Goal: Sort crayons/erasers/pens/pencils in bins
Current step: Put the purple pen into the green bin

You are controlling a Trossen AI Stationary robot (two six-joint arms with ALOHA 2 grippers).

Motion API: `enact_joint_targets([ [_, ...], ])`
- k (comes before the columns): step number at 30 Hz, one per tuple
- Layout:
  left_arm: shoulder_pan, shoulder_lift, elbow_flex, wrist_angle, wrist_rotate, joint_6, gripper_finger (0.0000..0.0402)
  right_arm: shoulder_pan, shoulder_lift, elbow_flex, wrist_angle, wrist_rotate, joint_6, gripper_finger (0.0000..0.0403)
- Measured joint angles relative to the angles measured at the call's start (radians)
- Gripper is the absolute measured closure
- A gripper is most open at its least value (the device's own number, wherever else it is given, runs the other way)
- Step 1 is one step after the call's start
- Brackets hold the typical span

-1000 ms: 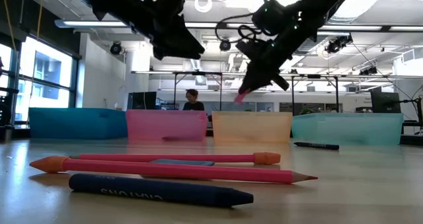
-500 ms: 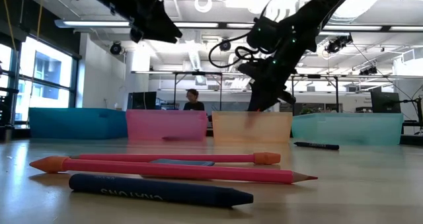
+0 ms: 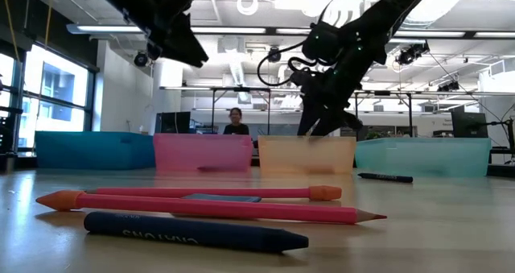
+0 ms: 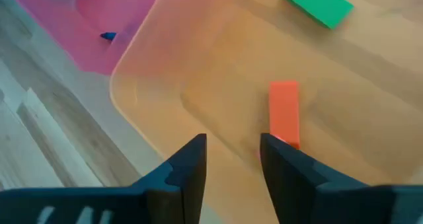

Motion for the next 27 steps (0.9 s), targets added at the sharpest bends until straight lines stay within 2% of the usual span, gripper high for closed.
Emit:
enact_joint_targets([
  [6,0.0,0.0,0.0,-0.065,0.003,-0.004,0.0239,0.022,-0.088,0.0,-0.046,0.035,0.009,0.027],
  [13,0.0,0.0,0.0,-0.063,0.003,-0.002,0.0239,0.087,-0.209,0.0,-0.075,0.082,0.054,0.027],
  [19,0.0,0.001,0.0,-0.062,0.003,-0.002,0.0239,0.193,-0.233,0.0,-0.156,0.081,0.168,0.027],
  [27,0.0,0.001,0.0,-0.058,0.004,-0.001,0.0239,0.397,-0.234,0.0,-0.271,0.11,0.325,0.027],
])
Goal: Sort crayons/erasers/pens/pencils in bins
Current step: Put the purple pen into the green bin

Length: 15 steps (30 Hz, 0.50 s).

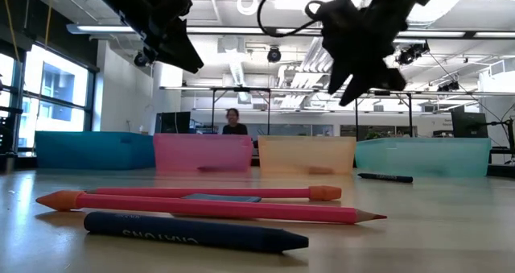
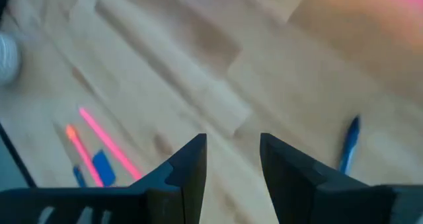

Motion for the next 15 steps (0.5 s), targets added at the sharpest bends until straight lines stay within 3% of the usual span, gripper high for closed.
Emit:
enact_joint_targets([
  [15,0.0,0.0,0.0,0.005,0.0,0.0,0.0239,0.299,0.0,0.0,-0.164,0.001,0.262,0.027],
])
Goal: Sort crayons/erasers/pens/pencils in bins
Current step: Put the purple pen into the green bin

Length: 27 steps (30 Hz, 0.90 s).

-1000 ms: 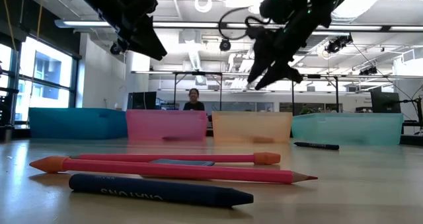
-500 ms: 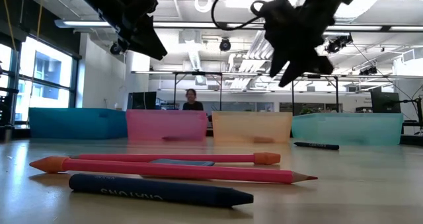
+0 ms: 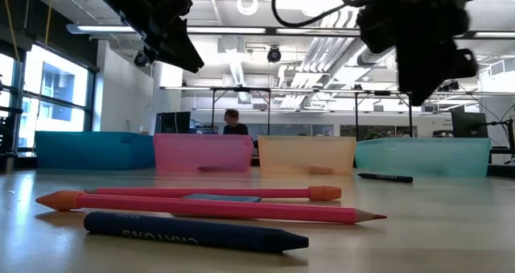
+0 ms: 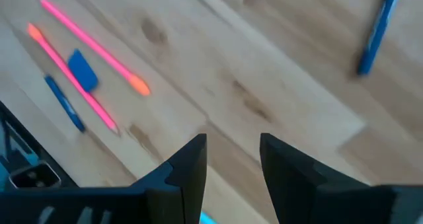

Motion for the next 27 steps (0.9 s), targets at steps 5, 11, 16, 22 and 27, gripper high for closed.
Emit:
enact_joint_targets([
  [5,0.0,0.0,0.0,0.022,0.0,0.0,0.0239,0.076,0.0,0.0,-0.051,0.0,0.048,0.027],
  [11,0.0,0.0,0.0,0.024,0.0,-0.001,0.0239,0.169,0.0,0.0,-0.172,0.0,0.121,0.0269],
  [16,0.0,0.0,0.0,0.022,0.001,-0.009,0.0239,0.246,0.0,0.0,-0.238,0.0,0.166,0.0263],
  [22,0.0,0.0,0.0,0.021,0.001,-0.053,0.0239,0.321,0.0,0.0,-0.253,0.0,0.188,0.023],
  [27,0.0,0.0,0.0,0.021,0.001,-0.055,0.0239,0.376,0.0,0.0,-0.285,0.038,0.256,0.0218],
])
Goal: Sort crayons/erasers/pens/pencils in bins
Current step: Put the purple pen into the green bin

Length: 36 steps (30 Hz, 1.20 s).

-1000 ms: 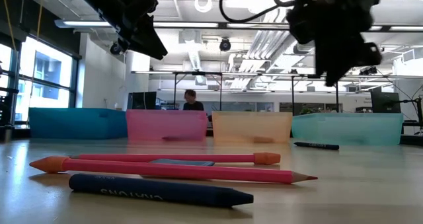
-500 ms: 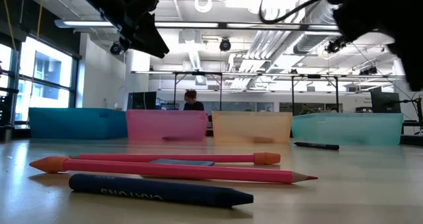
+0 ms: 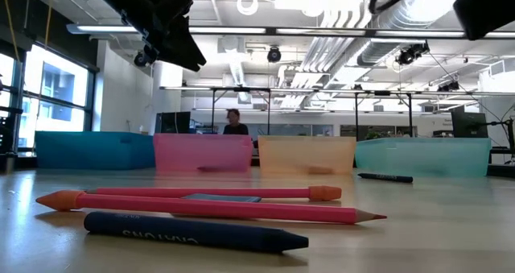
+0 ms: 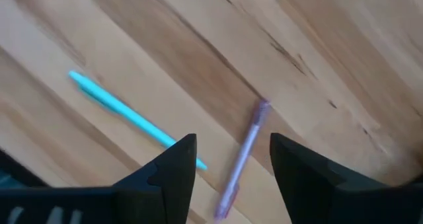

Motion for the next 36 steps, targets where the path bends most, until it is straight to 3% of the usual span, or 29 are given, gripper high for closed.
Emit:
enact_joint_targets([
  [8,0.0,0.0,0.0,0.0,0.0,-0.003,0.0239,0.081,0.0,0.0,-0.027,0.018,0.113,0.0217],
  [15,0.0,0.0,0.0,0.0,0.0,-0.05,0.0239,0.118,0.0,0.0,-0.034,0.094,0.222,0.0217],
  [36,0.0,0.0,0.0,0.0,0.0,-0.05,0.0239,0.163,0.16,-0.002,0.001,0.025,0.317,0.0217],
])
